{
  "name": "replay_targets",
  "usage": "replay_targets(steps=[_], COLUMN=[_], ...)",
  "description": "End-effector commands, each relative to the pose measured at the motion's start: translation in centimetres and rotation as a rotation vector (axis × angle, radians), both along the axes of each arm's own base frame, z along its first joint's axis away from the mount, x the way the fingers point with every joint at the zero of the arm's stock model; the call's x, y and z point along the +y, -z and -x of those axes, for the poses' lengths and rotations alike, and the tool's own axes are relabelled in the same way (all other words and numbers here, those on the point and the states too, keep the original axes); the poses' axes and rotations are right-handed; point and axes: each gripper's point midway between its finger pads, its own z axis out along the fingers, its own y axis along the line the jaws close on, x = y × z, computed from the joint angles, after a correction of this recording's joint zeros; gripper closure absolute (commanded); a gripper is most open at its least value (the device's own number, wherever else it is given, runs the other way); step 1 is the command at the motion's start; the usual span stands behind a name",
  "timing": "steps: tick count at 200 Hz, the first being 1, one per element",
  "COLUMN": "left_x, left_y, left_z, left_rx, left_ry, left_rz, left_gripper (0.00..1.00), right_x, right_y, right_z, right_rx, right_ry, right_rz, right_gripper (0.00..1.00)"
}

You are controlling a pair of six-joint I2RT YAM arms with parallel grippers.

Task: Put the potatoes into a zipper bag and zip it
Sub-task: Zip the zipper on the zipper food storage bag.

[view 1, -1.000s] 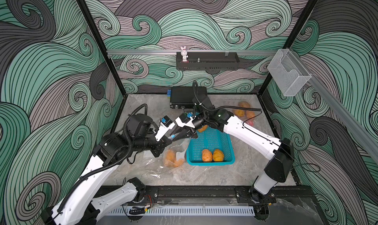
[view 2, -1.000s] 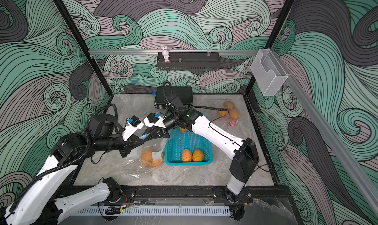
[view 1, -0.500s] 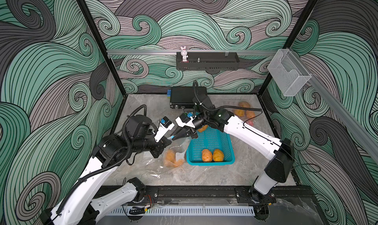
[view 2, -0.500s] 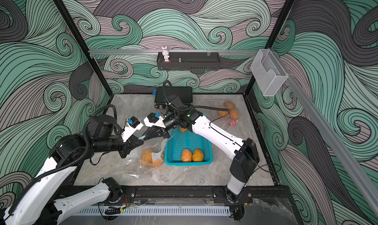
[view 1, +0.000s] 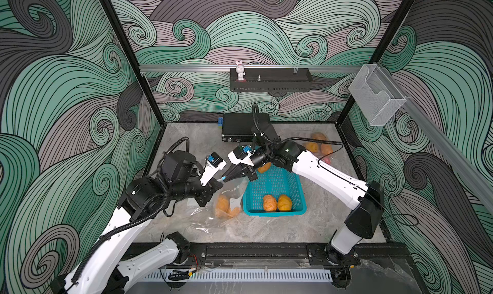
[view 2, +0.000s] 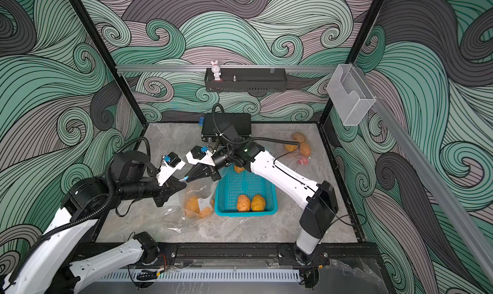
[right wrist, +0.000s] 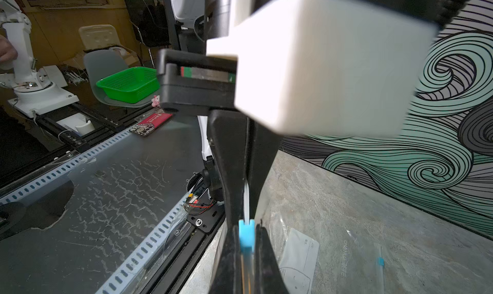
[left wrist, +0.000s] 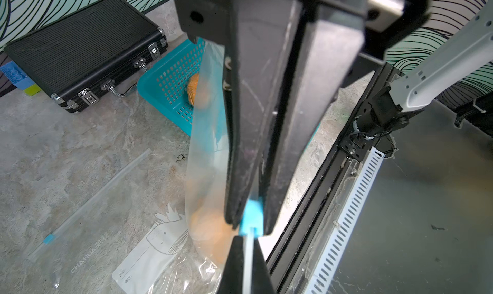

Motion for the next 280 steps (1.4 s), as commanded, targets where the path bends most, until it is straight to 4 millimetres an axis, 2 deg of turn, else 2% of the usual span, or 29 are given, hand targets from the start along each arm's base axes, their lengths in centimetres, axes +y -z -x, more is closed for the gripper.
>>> replay_targets(steps=[1, 43, 127, 167, 181, 199, 209, 220, 252, 273, 280], left_x=[0.5, 1.1, 2.2, 1.3, 0.8, 0.0, -0.4, -0.6, -0.8, -1.1, -1.1], left_y=[-0.5, -0.9, -2.5, -2.2, -2.3, -2.4, -2.6, -2.8, -4.0, -4.6, -4.6], left_z=[0.5, 1.1, 2.3, 2.0, 1.9, 2.0, 2.1, 2.0, 1.3, 0.8, 0.6], left_rx=[-0.014, -0.019, -0.062, -0.047, -0.048, -0.04, -0.038, -0.042, -0.084, -0.099, -0.098], left_ry=[-0.004, -0.014, -0.026, -0.014, -0.005, 0.026, 0.041, 0.046, 0.024, 0.025, 0.018], left_rz=[-0.002, 0.003, 0.033, 0.064, 0.088, 0.124, 0.139, 0.153, 0.185, 0.189, 0.183], left_gripper=[1.0, 1.0, 1.0, 1.0, 0.79, 0.56, 0.47, 0.44, 0.43, 0.43, 0.47], right_x=[-0.6, -1.1, -2.0, -2.1, -2.0, -1.9, -1.8, -1.9, -1.8, -1.8, -1.9], right_y=[-2.4, -2.0, -0.7, -0.7, -0.8, -0.8, -0.7, -0.6, -0.4, -0.5, -0.4], right_z=[0.3, 0.1, -1.4, -1.3, -1.3, -1.2, -1.3, -1.3, -1.3, -1.2, -1.2], right_rx=[-0.064, -0.115, -0.136, -0.118, -0.108, -0.102, -0.102, -0.1, -0.096, -0.093, -0.092], right_ry=[0.028, 0.06, 0.117, 0.1, 0.093, 0.09, 0.092, 0.095, 0.093, 0.09, 0.089], right_rz=[-0.039, -0.032, 0.002, 0.0, -0.001, 0.002, 0.003, 0.009, 0.011, 0.014, 0.016], right_gripper=[0.99, 0.98, 0.97, 0.97, 0.97, 0.97, 0.98, 0.98, 0.97, 0.97, 0.97])
